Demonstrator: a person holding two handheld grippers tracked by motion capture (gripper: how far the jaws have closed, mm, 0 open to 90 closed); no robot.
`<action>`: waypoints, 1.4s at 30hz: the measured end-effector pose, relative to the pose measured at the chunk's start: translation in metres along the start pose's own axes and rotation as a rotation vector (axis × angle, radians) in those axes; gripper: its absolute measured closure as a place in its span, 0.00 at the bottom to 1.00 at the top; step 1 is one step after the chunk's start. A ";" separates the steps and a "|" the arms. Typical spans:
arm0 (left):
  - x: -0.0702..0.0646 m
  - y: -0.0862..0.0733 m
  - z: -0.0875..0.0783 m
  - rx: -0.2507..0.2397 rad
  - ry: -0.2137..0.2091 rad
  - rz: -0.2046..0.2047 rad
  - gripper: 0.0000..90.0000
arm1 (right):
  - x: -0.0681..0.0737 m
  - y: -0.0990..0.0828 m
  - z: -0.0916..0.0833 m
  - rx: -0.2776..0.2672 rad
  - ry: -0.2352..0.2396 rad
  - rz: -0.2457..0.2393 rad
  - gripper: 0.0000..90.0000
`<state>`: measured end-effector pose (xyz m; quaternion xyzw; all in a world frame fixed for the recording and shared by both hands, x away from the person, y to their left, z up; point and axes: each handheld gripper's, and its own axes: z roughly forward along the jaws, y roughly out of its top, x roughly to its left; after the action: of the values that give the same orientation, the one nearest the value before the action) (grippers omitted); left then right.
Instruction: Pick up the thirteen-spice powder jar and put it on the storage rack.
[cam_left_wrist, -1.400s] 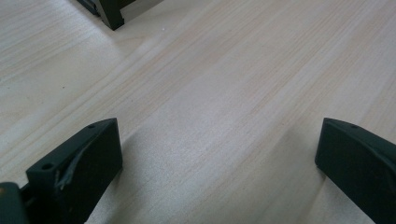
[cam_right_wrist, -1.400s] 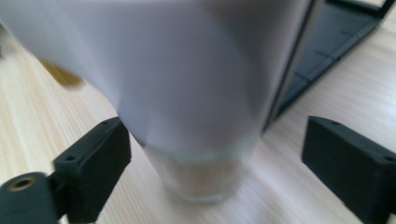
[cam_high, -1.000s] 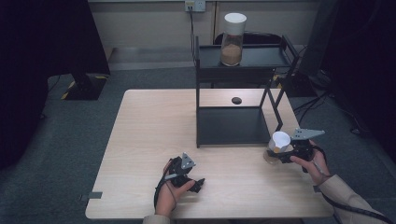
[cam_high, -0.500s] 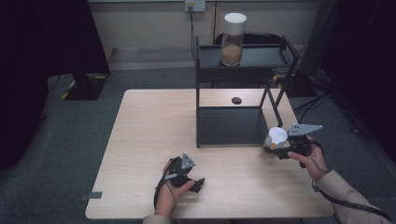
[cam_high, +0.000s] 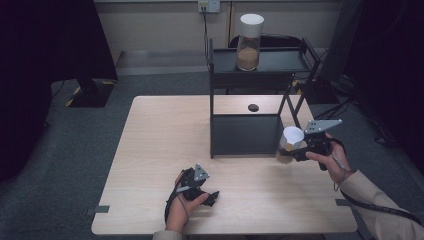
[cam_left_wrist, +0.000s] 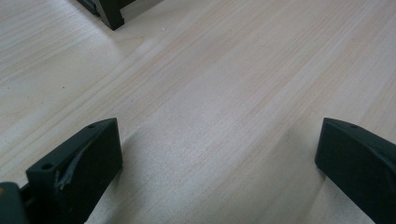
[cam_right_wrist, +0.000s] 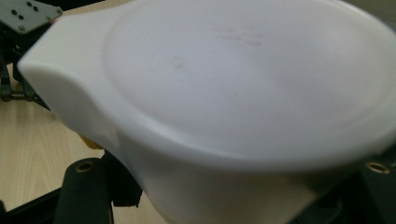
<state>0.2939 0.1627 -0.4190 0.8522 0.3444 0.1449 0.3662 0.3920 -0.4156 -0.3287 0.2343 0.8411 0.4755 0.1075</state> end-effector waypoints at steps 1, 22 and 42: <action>0.000 0.000 0.000 0.000 0.000 0.000 0.00 | 0.000 0.004 0.000 0.001 0.003 0.000 0.33; 0.000 0.000 0.000 0.000 0.000 0.000 0.00 | -0.007 0.069 -0.012 0.003 0.017 -0.013 0.33; 0.000 0.000 0.000 0.002 0.000 0.002 0.00 | -0.010 0.129 -0.033 0.001 0.006 -0.043 0.33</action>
<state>0.2940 0.1627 -0.4188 0.8528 0.3438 0.1449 0.3653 0.4248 -0.3890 -0.2023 0.2148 0.8466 0.4732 0.1151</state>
